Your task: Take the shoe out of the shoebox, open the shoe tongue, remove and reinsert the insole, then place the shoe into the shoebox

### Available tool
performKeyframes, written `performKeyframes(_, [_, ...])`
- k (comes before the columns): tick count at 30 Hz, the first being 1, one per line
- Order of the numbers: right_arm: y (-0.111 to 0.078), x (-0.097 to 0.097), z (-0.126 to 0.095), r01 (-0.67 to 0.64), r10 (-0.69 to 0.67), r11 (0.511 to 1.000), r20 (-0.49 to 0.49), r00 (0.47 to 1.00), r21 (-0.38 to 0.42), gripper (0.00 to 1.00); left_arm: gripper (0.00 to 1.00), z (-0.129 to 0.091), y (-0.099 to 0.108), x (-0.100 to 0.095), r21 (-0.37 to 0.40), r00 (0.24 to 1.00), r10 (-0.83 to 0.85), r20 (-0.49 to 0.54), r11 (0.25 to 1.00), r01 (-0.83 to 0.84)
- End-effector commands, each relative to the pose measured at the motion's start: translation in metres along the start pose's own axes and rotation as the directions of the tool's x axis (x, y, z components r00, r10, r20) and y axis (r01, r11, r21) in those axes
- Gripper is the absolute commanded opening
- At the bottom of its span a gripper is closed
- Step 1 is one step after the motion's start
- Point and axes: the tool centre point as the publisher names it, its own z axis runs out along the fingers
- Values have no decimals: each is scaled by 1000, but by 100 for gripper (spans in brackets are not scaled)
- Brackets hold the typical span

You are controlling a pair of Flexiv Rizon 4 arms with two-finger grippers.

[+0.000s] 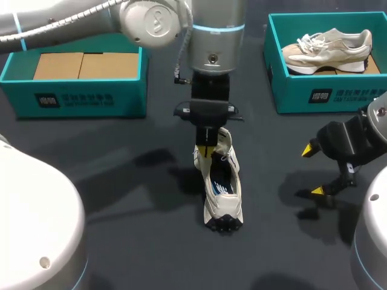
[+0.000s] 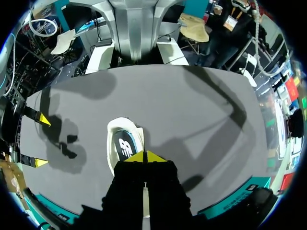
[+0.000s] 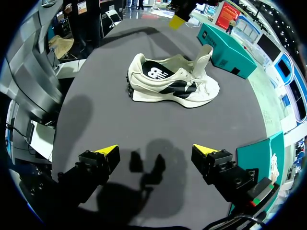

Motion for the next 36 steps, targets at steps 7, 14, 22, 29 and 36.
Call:
performKeyframes(7, [0,2,-1,-1,1,1000,2,1000,3,100,0,10,4,-14,7,999,21,-44,1000,-21])
performKeyframes(14, [0,2,-1,-1,1,1000,2,1000,3,100,0,33,13,-32,2,996,37,-85,999,-37])
performKeyframes(22, [0,2,-1,-1,1,1000,2,1000,3,100,0,57,20,-37,-2,992,44,-122,999,-44])
performKeyframes(29, [0,2,-1,-1,1,1000,2,1000,3,100,0,74,22,-28,9,985,53,-162,999,-52])
performKeyframes(36, [0,2,-1,-1,1,1000,2,1000,3,100,0,90,21,-23,20,982,61,-181,998,-58])
